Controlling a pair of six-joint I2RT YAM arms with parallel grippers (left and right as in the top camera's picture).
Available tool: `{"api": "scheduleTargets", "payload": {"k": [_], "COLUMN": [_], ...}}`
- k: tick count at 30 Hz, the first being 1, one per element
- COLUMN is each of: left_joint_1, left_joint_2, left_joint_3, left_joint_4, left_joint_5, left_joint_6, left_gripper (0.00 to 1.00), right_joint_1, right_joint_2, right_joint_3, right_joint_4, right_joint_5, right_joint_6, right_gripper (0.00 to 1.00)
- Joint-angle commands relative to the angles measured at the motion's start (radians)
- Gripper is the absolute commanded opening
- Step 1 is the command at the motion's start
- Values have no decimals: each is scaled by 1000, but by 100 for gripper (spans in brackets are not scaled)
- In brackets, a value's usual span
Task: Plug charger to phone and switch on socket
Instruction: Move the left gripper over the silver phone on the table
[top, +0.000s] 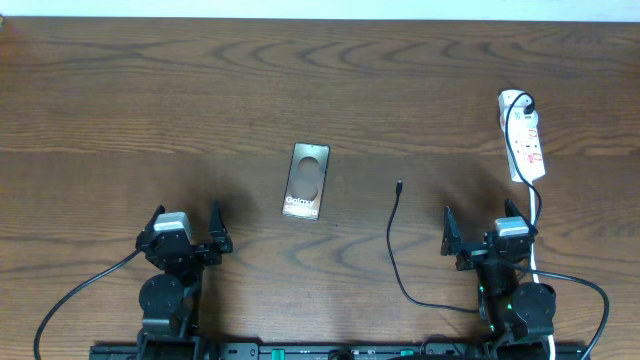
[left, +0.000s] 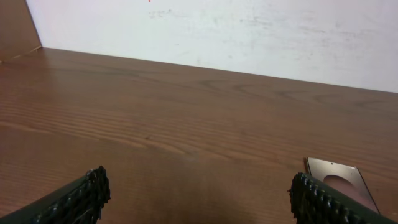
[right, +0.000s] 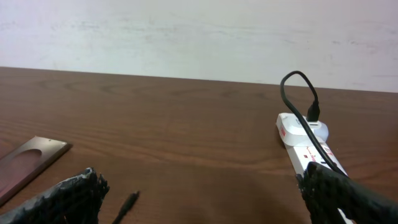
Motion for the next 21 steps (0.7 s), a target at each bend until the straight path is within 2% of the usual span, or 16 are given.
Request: {"api": "scheduleTargets", "payload": {"k": [1, 6, 9, 10, 14, 15, 21], "left_joint_1": [4, 4, 4, 4, 3, 3, 3], "left_joint_2": [58, 230, 395, 529, 734, 787, 1147], "left_joint_3": [346, 616, 818, 972, 1206, 1266, 1690], "left_joint_4": [-219, -389, -404, -443, -580, -621, -1003], "left_joint_5": [122, 132, 186, 214, 269, 280, 294], "left_joint_6": [-85, -85, -84, -85, -84, -80, -20], "left_gripper": [94, 94, 94, 94, 95, 98, 98], "right_joint_1": [-2, -2, -2, -2, -2, -2, -2], "right_joint_2": [-5, -5, -5, -5, -5, -5, -5], "right_joint_3": [-2, -2, -2, -2, -2, -2, -2], "right_joint_4": [-4, -4, -4, -4, -4, -4, -4], "right_joint_5": [5, 5, 5, 5, 5, 5, 5], "right_joint_6": [-12, -12, -12, -12, -12, -12, -12], "right_gripper": [99, 99, 99, 99, 99, 99, 99]}}
